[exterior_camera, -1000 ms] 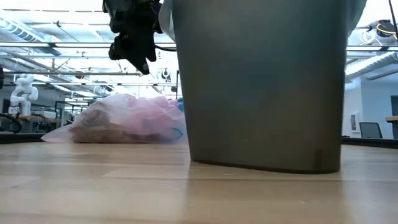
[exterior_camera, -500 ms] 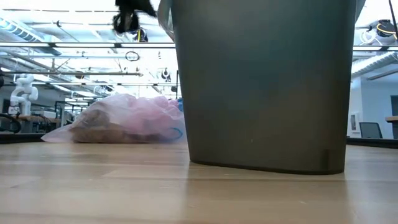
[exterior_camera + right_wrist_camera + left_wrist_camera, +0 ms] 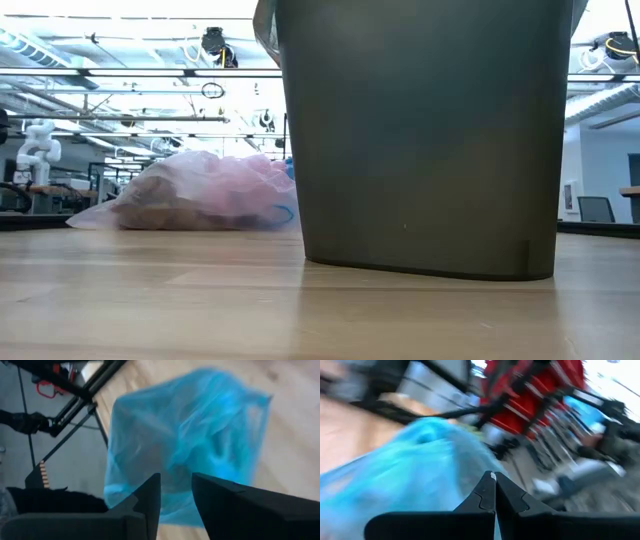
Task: Place trash/remove bag and relplace
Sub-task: Insert the new trash bag into the trash bin
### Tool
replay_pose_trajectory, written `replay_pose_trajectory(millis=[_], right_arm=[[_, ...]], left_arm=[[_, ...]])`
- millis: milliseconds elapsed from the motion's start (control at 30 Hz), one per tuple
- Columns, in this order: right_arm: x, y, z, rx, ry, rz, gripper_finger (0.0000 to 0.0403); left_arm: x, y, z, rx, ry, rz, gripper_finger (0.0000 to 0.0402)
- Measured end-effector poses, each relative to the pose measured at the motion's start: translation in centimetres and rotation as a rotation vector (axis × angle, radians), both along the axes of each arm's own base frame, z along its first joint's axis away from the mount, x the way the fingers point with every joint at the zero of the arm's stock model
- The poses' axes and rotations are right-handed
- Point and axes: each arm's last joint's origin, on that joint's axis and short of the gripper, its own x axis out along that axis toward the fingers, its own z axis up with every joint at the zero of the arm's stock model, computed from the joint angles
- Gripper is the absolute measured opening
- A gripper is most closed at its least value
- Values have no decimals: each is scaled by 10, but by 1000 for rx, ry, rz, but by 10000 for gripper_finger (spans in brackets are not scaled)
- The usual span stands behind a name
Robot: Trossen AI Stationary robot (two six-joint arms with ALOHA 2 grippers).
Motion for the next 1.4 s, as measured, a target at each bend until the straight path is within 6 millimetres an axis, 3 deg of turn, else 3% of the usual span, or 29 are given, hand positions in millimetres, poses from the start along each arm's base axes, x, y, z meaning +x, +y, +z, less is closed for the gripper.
replay_pose_trajectory(millis=[133, 267, 533, 667, 900, 1100, 1200, 1400], right_arm=[[8, 22, -10, 49, 55, -2, 87], [11, 43, -16, 101, 82, -17, 80], [6, 90, -14, 325, 25, -136, 80], [10, 117, -25, 375, 65, -124, 94], [22, 157, -59, 111, 85, 117, 148], [36, 173, -88, -97, 119, 274, 139], [44, 171, -84, -175, 84, 271, 130], [57, 160, -56, -317, 19, 317, 119]], left_arm=[[31, -7, 0, 9, -37, -178, 3], [54, -11, -13, 20, -5, -237, 2], [79, -10, -46, 20, 89, -222, 1], [85, -6, -57, 38, 121, -168, 1], [91, -2, -66, 71, 129, -127, 1], [91, 2, -66, 83, 132, -89, 1], [91, 3, -66, 84, 136, -85, 1], [91, 2, -66, 86, 140, -80, 1]])
